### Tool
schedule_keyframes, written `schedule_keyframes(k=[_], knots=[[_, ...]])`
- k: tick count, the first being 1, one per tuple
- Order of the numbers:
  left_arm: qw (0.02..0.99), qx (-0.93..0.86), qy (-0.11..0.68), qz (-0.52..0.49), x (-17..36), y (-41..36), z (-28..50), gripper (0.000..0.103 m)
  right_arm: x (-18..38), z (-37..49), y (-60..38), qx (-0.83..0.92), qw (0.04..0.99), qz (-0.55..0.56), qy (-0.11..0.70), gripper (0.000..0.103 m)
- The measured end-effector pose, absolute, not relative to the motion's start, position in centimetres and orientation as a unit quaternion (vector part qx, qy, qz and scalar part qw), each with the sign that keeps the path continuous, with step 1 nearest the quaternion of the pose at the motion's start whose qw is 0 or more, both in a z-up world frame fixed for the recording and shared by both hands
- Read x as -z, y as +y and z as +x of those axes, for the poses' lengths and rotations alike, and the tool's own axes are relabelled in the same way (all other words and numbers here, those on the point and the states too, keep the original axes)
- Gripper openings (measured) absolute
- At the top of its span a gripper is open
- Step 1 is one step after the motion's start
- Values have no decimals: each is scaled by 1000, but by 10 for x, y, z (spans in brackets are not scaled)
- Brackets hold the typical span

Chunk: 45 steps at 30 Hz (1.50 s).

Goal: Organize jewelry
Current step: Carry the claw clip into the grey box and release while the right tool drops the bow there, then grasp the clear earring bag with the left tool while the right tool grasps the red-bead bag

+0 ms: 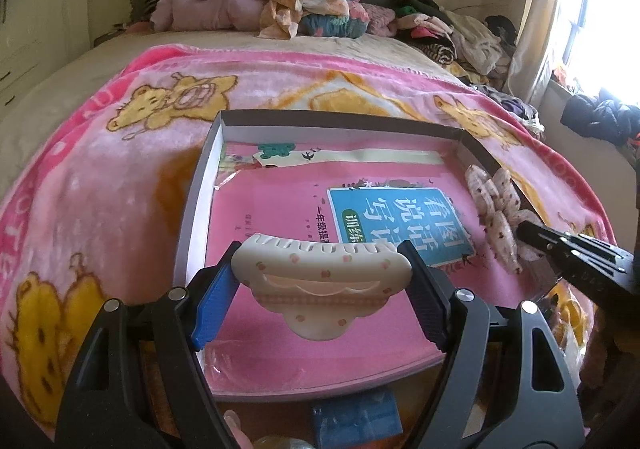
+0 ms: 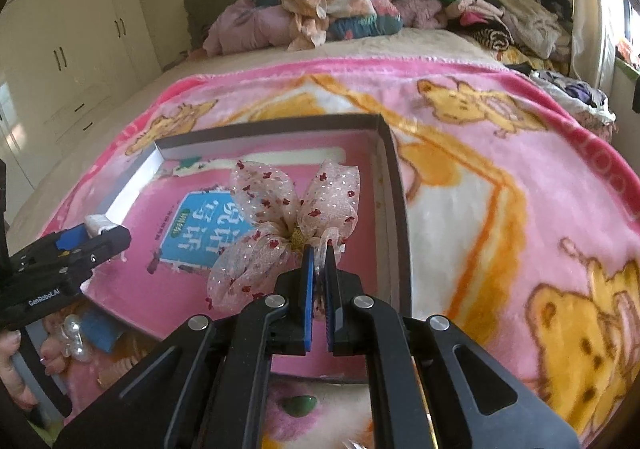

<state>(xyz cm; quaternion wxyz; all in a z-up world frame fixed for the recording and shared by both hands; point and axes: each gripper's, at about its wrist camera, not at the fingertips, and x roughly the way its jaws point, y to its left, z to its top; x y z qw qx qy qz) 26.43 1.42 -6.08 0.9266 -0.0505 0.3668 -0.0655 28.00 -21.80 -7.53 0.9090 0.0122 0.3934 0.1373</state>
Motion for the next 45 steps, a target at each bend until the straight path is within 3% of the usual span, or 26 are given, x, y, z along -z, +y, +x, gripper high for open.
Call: schedule_keyframes(k=[5, 7, 16, 19, 25, 29, 45], knots=[[927, 66, 365, -49, 61, 13, 263, 68, 81, 275, -216, -133, 909, 11, 396, 16], [927, 65, 366, -50, 62, 13, 264, 68, 80, 273, -217, -130, 912, 11, 389, 34], [929, 62, 361, -53, 61, 16, 261, 68, 63, 242, -232, -110, 935, 7, 338, 69], [931, 58, 354, -59, 57, 19, 257, 75, 56, 230, -238, -105, 942, 6, 318, 75], [939, 52, 333, -65, 42, 21, 240, 86, 40, 206, -250, -100, 952, 18, 288, 85], [945, 51, 314, -70, 30, 20, 226, 91, 30, 190, -254, -101, 957, 21, 272, 86], [957, 68, 276, -66, 6, 6, 170, 91, 14, 136, -262, -103, 963, 7, 248, 86]])
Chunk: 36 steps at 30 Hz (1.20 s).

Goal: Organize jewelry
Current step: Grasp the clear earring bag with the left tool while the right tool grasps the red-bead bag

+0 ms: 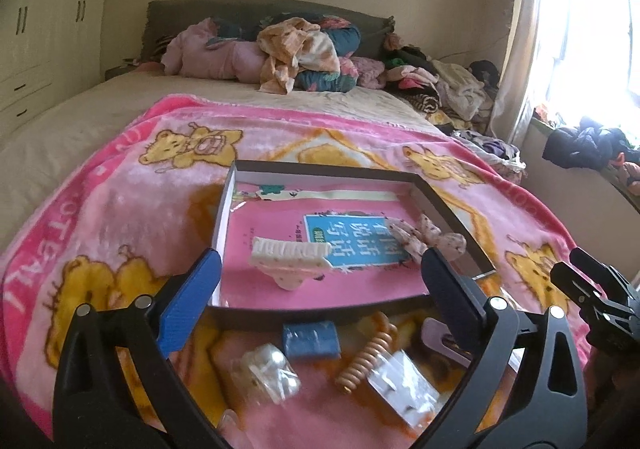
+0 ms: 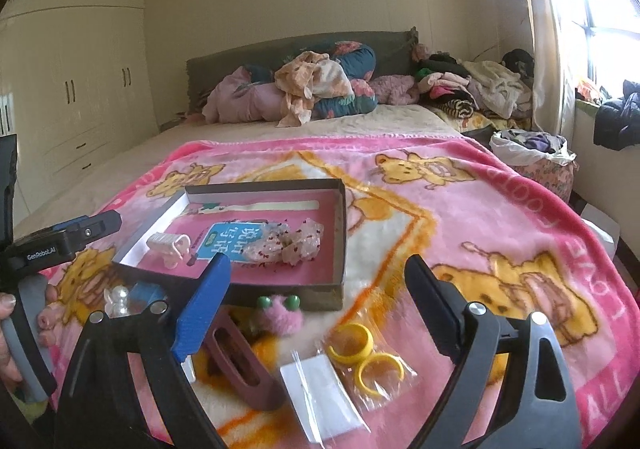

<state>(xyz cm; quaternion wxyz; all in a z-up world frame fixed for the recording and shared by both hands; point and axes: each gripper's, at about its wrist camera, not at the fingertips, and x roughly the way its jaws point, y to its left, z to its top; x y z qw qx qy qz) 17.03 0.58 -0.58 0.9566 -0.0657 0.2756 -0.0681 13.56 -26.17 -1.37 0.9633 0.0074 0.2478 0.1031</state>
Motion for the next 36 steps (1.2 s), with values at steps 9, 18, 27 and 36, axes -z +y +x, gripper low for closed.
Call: schedule_keyframes(k=[9, 18, 27, 36], knots=[[957, 85, 272, -51, 6, -8, 149, 91, 18, 109, -272, -98, 962, 4, 254, 86], [952, 102, 286, -38, 16, -25, 133, 91, 27, 90, -283, -94, 959, 5, 268, 86], [936, 125, 326, -31, 38, -41, 120, 91, 41, 79, -287, -113, 949, 3, 296, 86], [916, 145, 373, -30, 69, -61, 117, 91, 70, 84, -289, -134, 928, 11, 347, 86]])
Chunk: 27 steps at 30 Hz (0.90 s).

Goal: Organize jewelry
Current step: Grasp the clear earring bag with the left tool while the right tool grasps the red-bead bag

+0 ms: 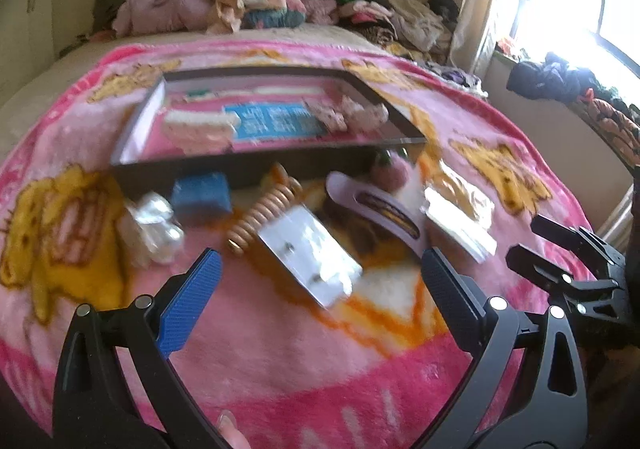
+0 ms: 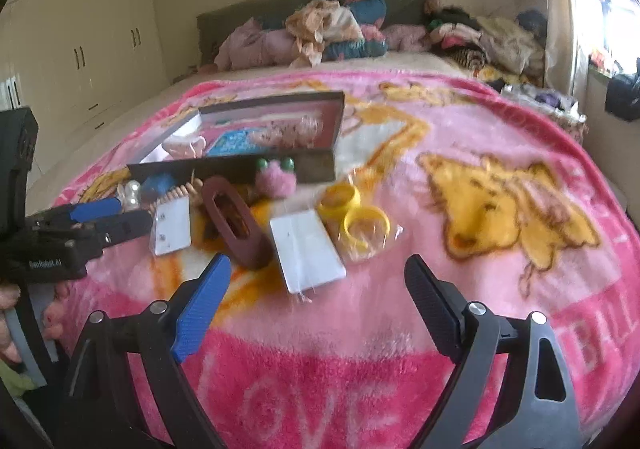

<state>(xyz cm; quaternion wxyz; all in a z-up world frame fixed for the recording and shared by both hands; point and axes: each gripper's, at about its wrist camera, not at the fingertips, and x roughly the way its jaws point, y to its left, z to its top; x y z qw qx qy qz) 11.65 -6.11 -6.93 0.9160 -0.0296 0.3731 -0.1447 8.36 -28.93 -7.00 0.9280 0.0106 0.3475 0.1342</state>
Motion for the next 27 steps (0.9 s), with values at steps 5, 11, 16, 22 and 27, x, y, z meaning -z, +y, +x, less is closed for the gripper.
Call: schedule_keyframes(k=[5, 11, 16, 22, 27], knots=[[905, 155, 394, -37, 84, -66, 121, 85, 85, 96, -291, -146, 913, 25, 381, 75], [898, 153, 410, -54, 96, -66, 132, 76, 99, 108, -286, -152, 904, 29, 399, 67], [897, 148, 411, -63, 98, -69, 139, 76, 102, 113, -277, -157, 906, 14, 394, 61], [899, 137, 411, -63, 99, -75, 146, 70, 105, 125, -275, -158, 906, 20, 393, 55], [904, 104, 412, -53, 100, -75, 150, 41, 104, 124, -274, -150, 910, 7, 387, 48]])
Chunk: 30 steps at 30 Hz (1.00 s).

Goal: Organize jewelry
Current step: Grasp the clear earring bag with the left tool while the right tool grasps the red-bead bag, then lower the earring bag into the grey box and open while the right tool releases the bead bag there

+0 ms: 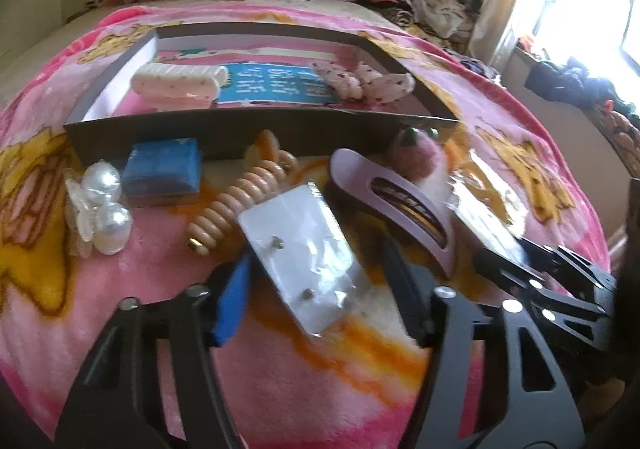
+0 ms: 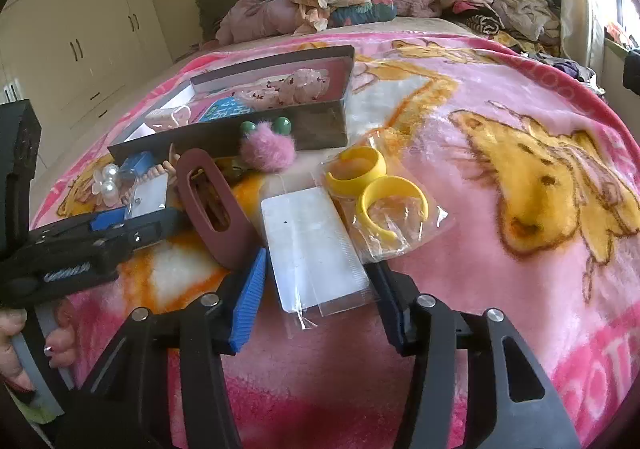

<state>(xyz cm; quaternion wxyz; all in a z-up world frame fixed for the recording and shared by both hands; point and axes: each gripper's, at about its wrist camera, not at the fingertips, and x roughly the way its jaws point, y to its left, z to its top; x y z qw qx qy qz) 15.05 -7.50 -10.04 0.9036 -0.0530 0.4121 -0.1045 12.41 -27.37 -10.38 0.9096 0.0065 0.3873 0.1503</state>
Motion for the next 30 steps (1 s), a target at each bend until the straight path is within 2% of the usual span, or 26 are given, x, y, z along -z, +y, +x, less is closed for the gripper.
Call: schedule_keyframes(k=[3, 8, 30], knots=[[904, 93, 415, -49, 98, -74, 150, 33, 101, 119, -272, -153, 913, -3, 379, 47], [903, 108, 413, -42, 95, -74, 146, 29, 96, 111, -275, -159, 915, 9, 371, 46], [911, 173, 372, -38, 67, -75, 130, 17, 65, 89, -278, -153, 929, 36, 335, 43]])
